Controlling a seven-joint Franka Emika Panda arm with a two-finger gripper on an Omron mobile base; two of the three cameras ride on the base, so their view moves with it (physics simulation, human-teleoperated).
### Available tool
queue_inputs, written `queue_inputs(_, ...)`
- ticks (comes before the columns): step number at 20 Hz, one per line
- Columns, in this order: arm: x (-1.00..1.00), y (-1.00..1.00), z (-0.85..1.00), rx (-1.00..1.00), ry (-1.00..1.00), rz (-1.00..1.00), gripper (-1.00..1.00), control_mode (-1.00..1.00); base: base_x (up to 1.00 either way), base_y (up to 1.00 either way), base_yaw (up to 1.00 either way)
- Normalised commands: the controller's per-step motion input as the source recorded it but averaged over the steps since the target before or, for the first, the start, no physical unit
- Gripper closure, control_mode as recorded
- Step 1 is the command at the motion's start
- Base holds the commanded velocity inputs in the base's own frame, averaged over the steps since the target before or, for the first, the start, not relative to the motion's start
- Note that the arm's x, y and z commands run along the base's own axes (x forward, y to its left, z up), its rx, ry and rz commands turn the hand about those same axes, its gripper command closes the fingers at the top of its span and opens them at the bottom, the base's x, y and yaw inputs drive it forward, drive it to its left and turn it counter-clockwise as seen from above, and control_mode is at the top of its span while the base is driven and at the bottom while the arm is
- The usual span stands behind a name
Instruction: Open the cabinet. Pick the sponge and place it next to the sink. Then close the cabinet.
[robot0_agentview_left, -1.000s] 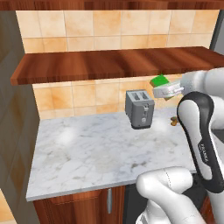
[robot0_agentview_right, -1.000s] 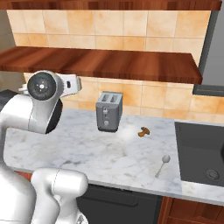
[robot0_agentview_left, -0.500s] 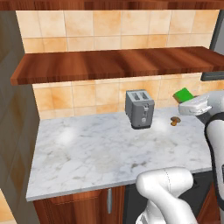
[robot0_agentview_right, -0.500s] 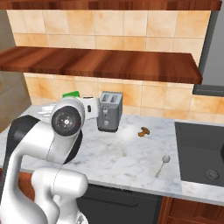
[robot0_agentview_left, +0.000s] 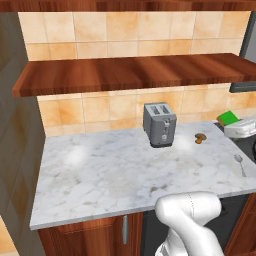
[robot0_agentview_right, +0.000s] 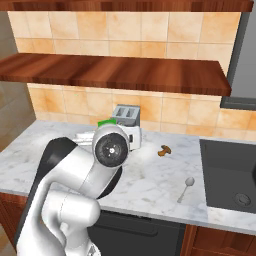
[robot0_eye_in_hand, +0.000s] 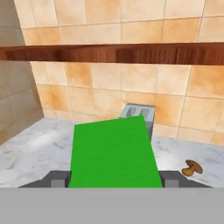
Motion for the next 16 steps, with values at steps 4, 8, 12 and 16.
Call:
queue_inputs(4, 0.09, -0.64, -0.30, 0.00, 0.14, -0.02, 1.00, -1.00, 0.00, 0.00, 0.00)
queue_inputs(8, 0.31, -0.49, -0.39, 0.00, 0.05, -0.01, 1.00, -1.00, 0.00, 0.00, 0.00)
queue_inputs(12, 0.43, -0.34, -0.47, 0.00, 0.00, 0.00, 1.00, -1.00, 0.00, 0.00, 0.00)
queue_inputs(16, 0.59, -0.25, -0.46, 0.00, 0.00, 0.00, 1.00, -1.00, 0.00, 0.00, 0.00)
